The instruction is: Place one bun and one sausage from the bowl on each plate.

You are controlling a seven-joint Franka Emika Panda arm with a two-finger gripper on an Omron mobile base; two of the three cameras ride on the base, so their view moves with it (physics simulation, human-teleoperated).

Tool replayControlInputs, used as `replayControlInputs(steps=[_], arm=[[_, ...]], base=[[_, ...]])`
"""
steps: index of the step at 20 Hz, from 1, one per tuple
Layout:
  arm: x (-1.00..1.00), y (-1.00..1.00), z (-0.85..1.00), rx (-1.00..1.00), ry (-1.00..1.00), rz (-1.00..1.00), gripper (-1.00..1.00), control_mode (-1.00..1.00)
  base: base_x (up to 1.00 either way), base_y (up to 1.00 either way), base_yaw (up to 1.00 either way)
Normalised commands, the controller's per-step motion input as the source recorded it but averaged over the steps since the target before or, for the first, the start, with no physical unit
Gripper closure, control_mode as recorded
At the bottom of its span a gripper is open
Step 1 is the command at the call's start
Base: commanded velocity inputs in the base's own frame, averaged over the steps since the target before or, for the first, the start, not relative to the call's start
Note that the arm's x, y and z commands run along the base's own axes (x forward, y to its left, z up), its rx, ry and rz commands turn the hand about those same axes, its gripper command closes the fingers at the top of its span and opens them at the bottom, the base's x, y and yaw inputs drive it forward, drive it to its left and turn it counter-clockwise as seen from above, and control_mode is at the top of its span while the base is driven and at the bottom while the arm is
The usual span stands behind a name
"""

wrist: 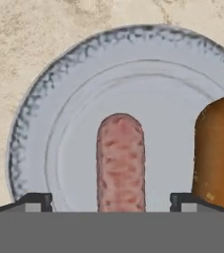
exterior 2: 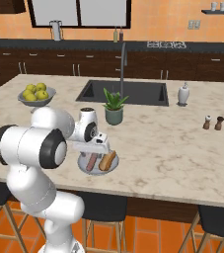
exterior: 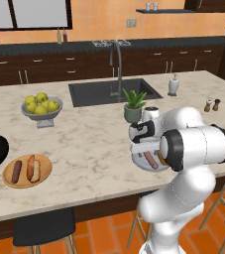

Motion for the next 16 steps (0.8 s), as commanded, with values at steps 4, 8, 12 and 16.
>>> replayControlInputs(steps=[4,8,12,16], arm=[[-0.34,0.06,1.0,0.0,-0.04,-0.02,-1.0,-1.0],[-0.89,-0.17,0.87,-0.03,-0.06,-0.01,-1.0,-1.0],[-1.0,-0.3,0.89,-0.01,-0.1,-0.03,-1.0,-1.0],[-1.0,0.06,0.66,-0.05,-0.07,-0.07,-1.0,-1.0]], base=[[0.0,0.0,0.0],[0.0,0.0,0.0],[0.0,0.0,0.0],[0.0,0.0,0.0]])
